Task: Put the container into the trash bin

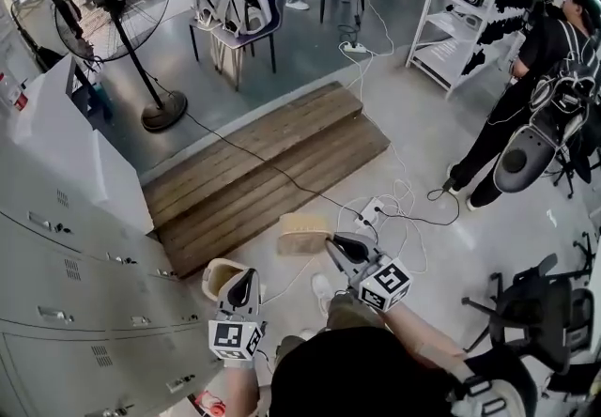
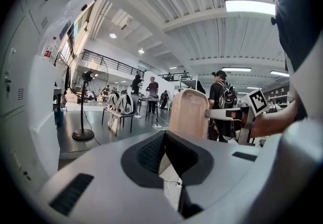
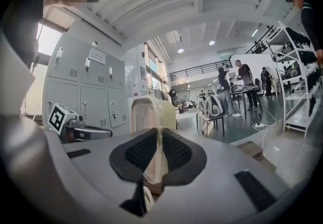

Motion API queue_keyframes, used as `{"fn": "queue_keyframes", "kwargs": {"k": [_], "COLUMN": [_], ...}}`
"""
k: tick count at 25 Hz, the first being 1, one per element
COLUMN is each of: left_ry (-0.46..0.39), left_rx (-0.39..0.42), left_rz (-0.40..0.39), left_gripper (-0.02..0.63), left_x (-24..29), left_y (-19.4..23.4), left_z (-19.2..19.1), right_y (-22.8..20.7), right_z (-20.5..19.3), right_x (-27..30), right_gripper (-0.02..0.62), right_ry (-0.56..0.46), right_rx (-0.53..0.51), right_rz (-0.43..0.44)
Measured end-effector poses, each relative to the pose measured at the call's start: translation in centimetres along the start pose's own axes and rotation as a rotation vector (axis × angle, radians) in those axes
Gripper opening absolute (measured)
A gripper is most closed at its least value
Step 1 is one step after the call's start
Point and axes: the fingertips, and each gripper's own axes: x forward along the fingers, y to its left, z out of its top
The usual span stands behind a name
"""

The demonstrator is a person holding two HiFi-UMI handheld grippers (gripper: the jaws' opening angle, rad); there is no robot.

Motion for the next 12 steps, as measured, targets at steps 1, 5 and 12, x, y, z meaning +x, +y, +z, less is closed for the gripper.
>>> {"fn": "queue_keyframes", "kwargs": {"k": [1,5,12], "left_ry": [0.003,0.014,0.033], "left_rx": [0.001,0.011,0.010], "left_rz": [0.004,0.023,0.089], "left_gripper": [0.009,0.008,0.008], "left_x": [0.8,4.2,9.5], "left_y": [0.5,2.3,5.1], "left_z": [0.2,1.0,2.5], "right_y": [-0.7,-3.8,-8.5], "right_z": [0.1,0.5,1.2], "right_x": [0.7,3.6,8.7], "right_gripper": [0.048,0.048,0.048], "right_ry": [0.001,0.007,0.030], "right_rx": [0.001,0.008,0.019], "right_rz": [0.004,0.024,0.092]}}
